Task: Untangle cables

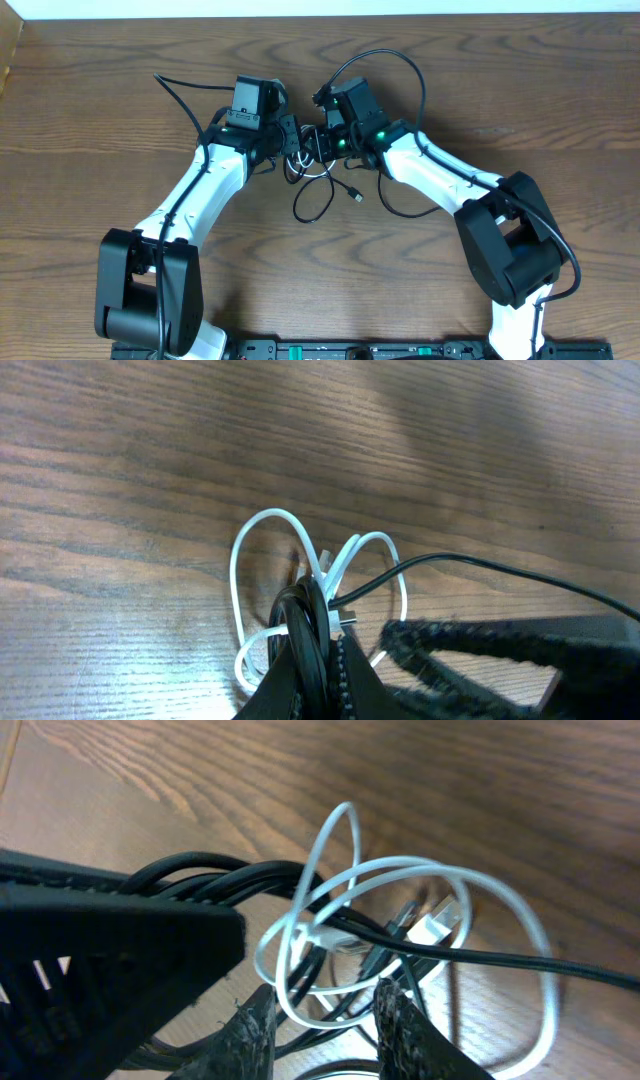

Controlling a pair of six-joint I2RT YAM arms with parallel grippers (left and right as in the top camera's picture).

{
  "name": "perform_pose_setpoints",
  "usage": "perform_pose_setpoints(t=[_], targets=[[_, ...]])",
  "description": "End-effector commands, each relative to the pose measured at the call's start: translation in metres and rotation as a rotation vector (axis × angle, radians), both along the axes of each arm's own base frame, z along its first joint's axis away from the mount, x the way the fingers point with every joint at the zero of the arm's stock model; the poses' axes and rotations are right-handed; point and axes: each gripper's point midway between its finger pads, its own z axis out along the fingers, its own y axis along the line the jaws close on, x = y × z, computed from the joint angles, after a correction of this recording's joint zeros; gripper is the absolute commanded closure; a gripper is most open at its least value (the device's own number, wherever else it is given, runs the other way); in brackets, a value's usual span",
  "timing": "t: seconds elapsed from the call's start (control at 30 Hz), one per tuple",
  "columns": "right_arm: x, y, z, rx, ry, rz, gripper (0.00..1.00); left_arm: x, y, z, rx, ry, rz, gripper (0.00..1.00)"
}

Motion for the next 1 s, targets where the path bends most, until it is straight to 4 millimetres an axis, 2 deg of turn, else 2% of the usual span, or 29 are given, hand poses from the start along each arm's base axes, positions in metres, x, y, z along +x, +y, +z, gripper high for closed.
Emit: perform_pose_setpoints(t=[0.0,0.5,0.9,0.97], targets=[[-0.007,0.01,-0.002,0.012,0.016,0.02,0.72,0.0,0.003,0.005,-0.004,-0.002,0.031,0.92],[-0.007,0.012,-0.007,-0.02,-0.008,0.003,0.78,-0.001,0.003,0.005,-0.004,-0.002,0.03,0.92],[-0.005,0.024,-0.033,-0.024,-0.016,0.015,0.79,-0.001,0.002,0.005,-0.01,0.0,0.026,0.92],[-0.005,0.024,-0.034,-0.026,-0.013,0.015,0.87,-0.001,0.002,0.005,-0.01,-0.001,0.026,0.92]])
